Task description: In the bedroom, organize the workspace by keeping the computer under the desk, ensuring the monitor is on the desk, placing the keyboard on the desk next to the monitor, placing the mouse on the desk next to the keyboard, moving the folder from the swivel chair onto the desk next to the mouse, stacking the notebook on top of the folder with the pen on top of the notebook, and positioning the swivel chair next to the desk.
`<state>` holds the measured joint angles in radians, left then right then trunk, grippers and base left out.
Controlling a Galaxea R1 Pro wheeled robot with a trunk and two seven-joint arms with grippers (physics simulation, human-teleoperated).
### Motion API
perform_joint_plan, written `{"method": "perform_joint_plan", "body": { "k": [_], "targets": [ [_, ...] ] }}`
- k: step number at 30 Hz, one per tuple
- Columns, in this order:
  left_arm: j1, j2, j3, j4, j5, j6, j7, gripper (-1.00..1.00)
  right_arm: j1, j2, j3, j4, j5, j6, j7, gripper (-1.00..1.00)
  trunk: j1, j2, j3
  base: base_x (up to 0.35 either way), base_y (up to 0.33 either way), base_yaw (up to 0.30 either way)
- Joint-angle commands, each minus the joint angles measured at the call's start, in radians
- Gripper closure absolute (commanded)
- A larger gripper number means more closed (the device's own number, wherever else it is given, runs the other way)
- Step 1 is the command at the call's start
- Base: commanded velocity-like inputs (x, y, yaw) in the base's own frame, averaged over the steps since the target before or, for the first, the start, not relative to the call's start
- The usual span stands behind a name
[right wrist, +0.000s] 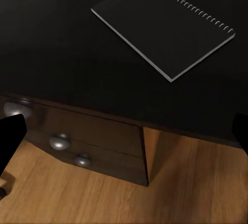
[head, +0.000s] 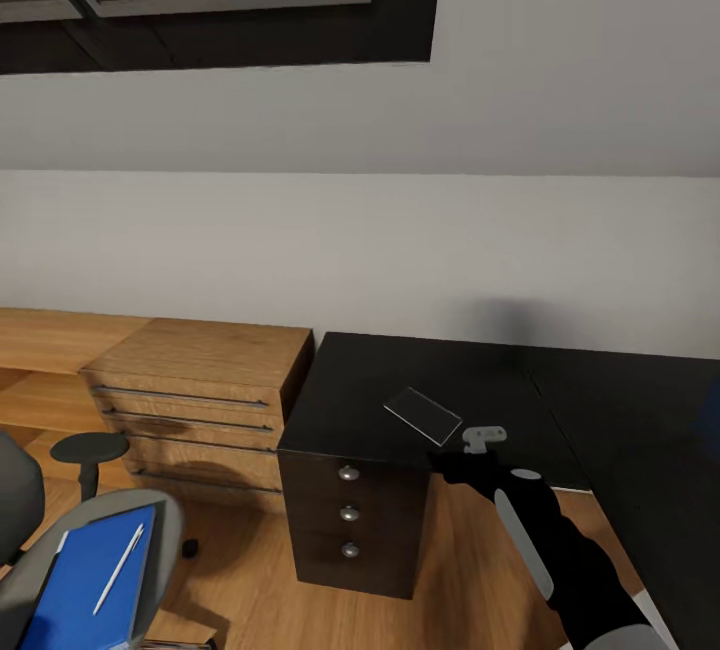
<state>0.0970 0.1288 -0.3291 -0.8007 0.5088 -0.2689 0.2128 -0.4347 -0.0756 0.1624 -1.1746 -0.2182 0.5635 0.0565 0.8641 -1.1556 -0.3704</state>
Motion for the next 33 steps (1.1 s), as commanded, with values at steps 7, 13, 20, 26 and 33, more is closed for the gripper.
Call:
{"method": "perform_joint_plan", "body": {
  "k": [7,13,20,26,33],
  "targets": [
    [0.000,0.002,-0.007,-0.002,0.008,-0.004,0.008,-1.00,0.004,0.000,0.002,-0.002,-0.001,0.005,0.002,-1.00,0.000,-0.001,-0.001,0.000,0.000,0.003],
    [0.000,0.002,-0.007,-0.002,0.009,-0.004,0.008,-1.00,0.005,0.011,0.004,-0.008,-0.001,0.006,0.002,-1.00,0.000,-0.001,-0.001,0.000,0.000,0.000],
    [0.000,0.002,-0.006,-0.002,0.010,-0.004,0.008,-1.00,0.006,0.014,0.003,-0.009,-0.001,0.006,0.001,-1.00,0.000,-0.001,-0.001,0.000,0.000,0.000],
    [0.000,0.002,-0.006,-0.002,0.009,-0.004,0.008,-1.00,0.006,0.014,0.002,-0.009,-0.001,0.006,0.000,-1.00,0.000,-0.001,-0.001,0.000,0.000,0.100],
    [0.000,0.002,-0.005,-0.002,0.009,-0.004,0.008,-1.00,0.006,0.015,0.003,-0.008,-0.001,0.006,0.000,-1.00,0.000,-0.001,-0.001,0.000,0.000,0.237]
  ]
}}
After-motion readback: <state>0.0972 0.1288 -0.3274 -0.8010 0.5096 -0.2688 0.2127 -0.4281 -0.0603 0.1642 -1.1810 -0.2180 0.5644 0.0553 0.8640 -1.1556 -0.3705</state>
